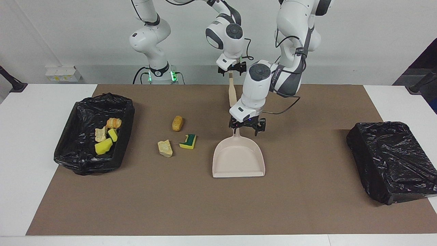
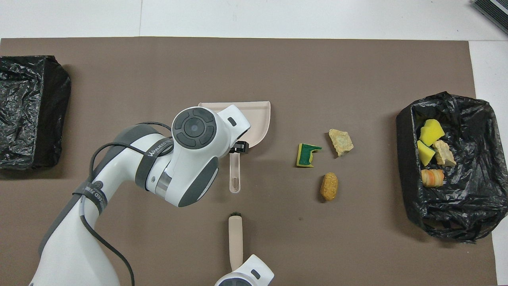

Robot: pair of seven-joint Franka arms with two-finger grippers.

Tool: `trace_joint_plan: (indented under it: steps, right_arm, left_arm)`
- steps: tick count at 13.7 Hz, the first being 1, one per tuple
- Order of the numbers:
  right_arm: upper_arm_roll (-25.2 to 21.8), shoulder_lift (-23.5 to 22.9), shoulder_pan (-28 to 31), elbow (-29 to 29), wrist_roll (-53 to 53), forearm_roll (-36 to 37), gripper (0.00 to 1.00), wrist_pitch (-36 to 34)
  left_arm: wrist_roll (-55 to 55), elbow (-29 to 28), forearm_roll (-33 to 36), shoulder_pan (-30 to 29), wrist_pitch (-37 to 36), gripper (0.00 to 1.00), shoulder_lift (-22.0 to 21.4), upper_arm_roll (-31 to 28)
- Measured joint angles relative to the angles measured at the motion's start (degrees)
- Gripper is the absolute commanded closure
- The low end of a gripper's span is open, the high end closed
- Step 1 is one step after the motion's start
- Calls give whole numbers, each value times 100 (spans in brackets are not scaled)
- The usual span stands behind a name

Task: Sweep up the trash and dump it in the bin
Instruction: 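Reach the left gripper toward the dustpan handle while the right gripper withdraws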

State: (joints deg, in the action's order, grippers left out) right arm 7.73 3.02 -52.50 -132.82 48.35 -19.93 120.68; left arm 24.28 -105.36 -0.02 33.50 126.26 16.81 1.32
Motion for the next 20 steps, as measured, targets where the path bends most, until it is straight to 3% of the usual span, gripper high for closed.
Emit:
trace_joint_plan:
  steps: [5,6,7,8,9,10,11,12,17,20]
  right_arm:
    - [-5,17,-155,-352,151,-172,3,582]
    - [-5,16,-178,-386,170,-172,16,651]
    - [-5,17,-181,-393,171,-173,35,657]
    - [-5,17,-181,-393,171,-173,63,657]
    - [-5,17,-181,-393,171,-174,84,657]
    - [-5,17,-181,-393,171,-174,99,657]
    - [-6,17,-181,-393,171,-174,100,657]
    - [-7,16,-181,-392,171,-174,100,657]
    - [-36,-21,-102,-261,169,-173,100,635]
    - [-65,28,146,54,94,-167,100,-8]
  left_arm:
    - [48,-249,-182,246,45,0,-5,6]
    - [73,-281,-215,336,60,0,-5,7]
    - [100,-312,-225,394,80,19,-5,8]
    - [114,-335,-226,409,85,38,-5,8]
    - [114,-356,-227,409,85,50,-6,0]
    - [114,-386,-227,409,84,60,-11,-7]
    - [114,-422,-228,409,83,75,-15,-8]
    - [114,-456,-229,409,63,97,-21,-7]
    - [103,-474,-230,394,-52,100,-92,-91]
    - [-735,-473,-224,128,-272,100,-336,-172]
